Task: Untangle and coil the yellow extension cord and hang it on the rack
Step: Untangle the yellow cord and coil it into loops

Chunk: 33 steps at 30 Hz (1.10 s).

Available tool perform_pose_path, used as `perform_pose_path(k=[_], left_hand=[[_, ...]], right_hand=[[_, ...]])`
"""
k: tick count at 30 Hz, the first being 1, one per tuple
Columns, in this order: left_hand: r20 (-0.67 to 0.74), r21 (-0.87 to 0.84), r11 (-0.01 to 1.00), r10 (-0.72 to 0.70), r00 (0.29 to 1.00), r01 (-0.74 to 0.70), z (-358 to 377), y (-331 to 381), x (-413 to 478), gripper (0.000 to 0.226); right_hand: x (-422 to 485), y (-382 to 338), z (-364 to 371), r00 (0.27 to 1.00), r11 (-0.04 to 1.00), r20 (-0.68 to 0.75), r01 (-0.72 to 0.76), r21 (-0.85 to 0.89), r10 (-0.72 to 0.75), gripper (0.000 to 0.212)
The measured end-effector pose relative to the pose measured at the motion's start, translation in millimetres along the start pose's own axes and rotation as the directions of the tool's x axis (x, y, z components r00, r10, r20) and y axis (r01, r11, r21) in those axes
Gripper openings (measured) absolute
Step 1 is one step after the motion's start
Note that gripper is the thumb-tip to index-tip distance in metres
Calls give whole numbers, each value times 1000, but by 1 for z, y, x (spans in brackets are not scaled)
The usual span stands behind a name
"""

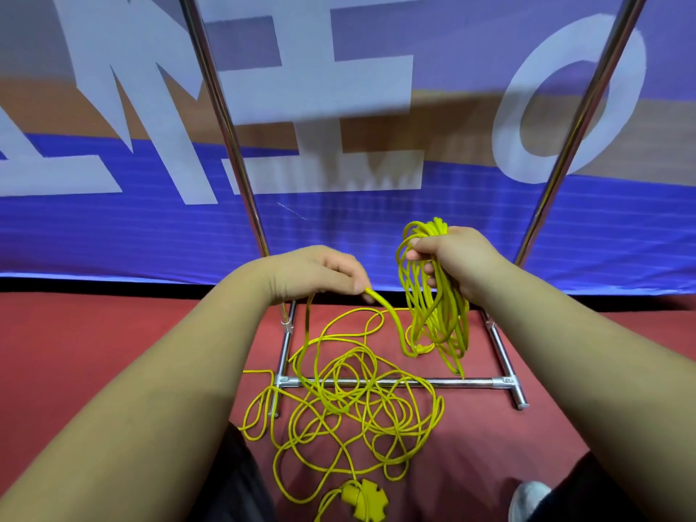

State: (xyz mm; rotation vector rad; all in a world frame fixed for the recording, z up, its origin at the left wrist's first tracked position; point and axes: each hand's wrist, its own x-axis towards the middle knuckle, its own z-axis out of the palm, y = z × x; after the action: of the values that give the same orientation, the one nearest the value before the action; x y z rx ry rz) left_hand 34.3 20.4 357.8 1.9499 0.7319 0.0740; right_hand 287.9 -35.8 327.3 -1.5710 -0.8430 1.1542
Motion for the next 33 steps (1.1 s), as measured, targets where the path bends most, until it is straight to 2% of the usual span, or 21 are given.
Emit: perform_pose_path(k=[4,8,11,14,21,25,28,33], left_hand=[[-306,22,999,40,951,-35,-3,-9,4,11],[-446,-89,992,38,894,-86,1,-9,9,8],[-476,-82,994,28,879,-76,3,-10,15,9],[-488,-73,997,-3,873,-37,4,-13,20,18],[-451,-96,991,42,892,-95,1,-13,15,19],[-493,-97,986,74,867,-139,0,-14,14,18],[-500,-83,983,100,860,-163,3,-13,16,15],[-479,-89,989,63,876,-120,3,-16,21,19]], right_hand=[[-12,-4,9,983,999,181,-24,-38,31,7],[-20,-4,19,950,993,304,-45,-108,76,17],[-27,-6,29,936,995,340,-68,-72,89,30],[-32,-6,35,924,993,363,-115,-35,120,33],[-33,-8,37,917,994,386,-106,-16,104,32],[-29,-11,33,902,988,417,-146,58,109,33],[-29,-10,30,887,989,445,-145,14,123,35],[-34,-13,28,893,990,431,-142,-3,129,25]])
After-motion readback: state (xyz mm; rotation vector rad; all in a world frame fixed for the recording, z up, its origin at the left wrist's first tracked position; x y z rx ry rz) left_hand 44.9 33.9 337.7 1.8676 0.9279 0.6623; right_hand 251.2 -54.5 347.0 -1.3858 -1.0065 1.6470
